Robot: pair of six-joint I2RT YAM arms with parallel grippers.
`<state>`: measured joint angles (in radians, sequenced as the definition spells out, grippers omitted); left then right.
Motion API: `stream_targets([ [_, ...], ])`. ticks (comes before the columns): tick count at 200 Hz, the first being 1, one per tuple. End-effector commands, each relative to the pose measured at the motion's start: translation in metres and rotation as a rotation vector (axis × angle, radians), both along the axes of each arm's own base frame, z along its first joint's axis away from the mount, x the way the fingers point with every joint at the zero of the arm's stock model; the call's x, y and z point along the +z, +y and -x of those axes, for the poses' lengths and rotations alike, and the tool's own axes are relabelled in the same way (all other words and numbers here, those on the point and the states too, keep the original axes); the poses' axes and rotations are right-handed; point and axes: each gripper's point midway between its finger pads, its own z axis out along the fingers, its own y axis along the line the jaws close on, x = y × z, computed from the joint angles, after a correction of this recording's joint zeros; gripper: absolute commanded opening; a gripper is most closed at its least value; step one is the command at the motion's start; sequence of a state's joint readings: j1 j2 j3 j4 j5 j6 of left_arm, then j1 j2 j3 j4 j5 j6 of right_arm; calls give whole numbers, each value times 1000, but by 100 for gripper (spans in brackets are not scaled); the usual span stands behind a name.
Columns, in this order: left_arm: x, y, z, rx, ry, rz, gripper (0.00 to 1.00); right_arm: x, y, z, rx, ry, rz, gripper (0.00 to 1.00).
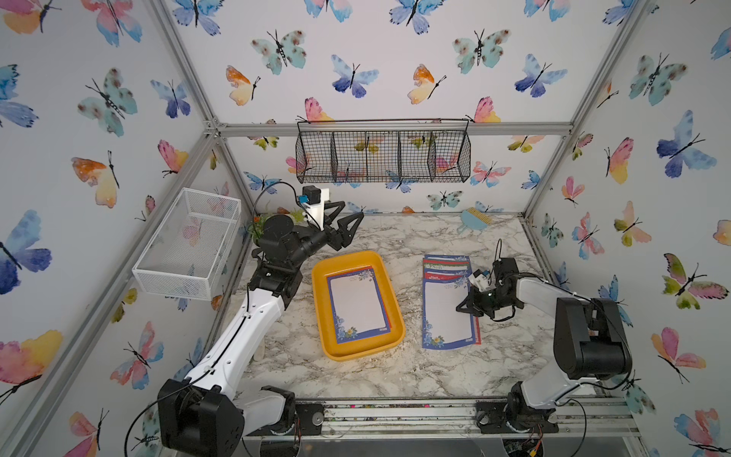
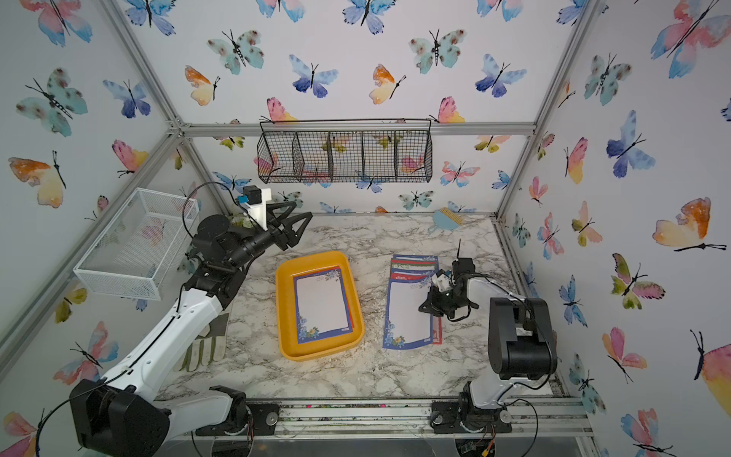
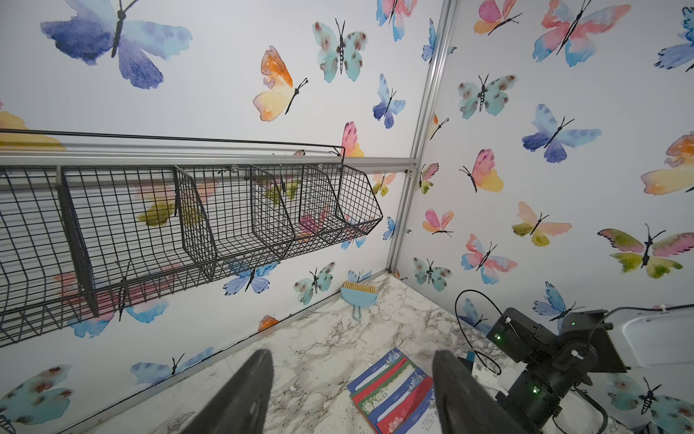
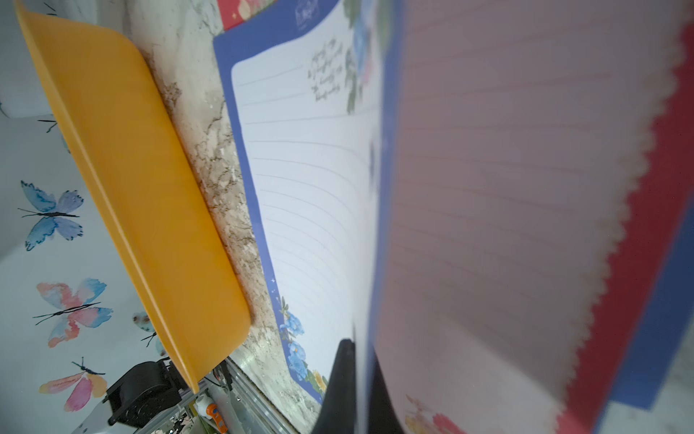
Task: Take out the stationery paper from the storage box
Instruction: Place the stationery paper at the center of the board.
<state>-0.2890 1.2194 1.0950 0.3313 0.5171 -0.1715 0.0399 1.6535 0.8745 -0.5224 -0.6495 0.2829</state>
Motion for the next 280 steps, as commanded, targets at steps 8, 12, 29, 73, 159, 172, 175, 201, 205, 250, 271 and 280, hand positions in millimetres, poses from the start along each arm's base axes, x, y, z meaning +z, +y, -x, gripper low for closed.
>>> stream_targets([
  [8,-3,4,2,16,-6,-11,70,-7,-8,-14,3,-30,53,4],
  [12,-3,4,2,17,-5,-11,70,-7,-8,-15,5,-31,56,4],
  [29,-5,4,0,21,0,-12,70,-9,-11,-19,6,-34,77,5],
  [73,-8,5,-3,28,7,-18,70,-14,-14,-22,13,-31,99,7],
  [159,-11,16,-13,122,23,-42,70,0,-47,-32,-43,-95,308,48],
  [172,-13,20,-17,149,41,-51,70,7,-56,-35,-68,-113,359,50],
  [175,-14,20,-18,155,48,-52,70,10,-58,-36,-72,-119,370,50],
  [201,-35,31,-27,231,151,-60,70,36,-70,-45,-114,-175,435,54],
  [205,-42,33,-29,247,181,-64,70,41,-72,-47,-120,-186,441,54],
  [250,-152,37,-27,274,632,-208,66,96,-51,-62,-152,-357,424,54],
  [271,-204,26,-5,181,810,-296,58,115,6,-63,-72,-457,258,50],
  [280,-220,29,3,194,863,-330,57,121,31,-61,-29,-485,207,49],
])
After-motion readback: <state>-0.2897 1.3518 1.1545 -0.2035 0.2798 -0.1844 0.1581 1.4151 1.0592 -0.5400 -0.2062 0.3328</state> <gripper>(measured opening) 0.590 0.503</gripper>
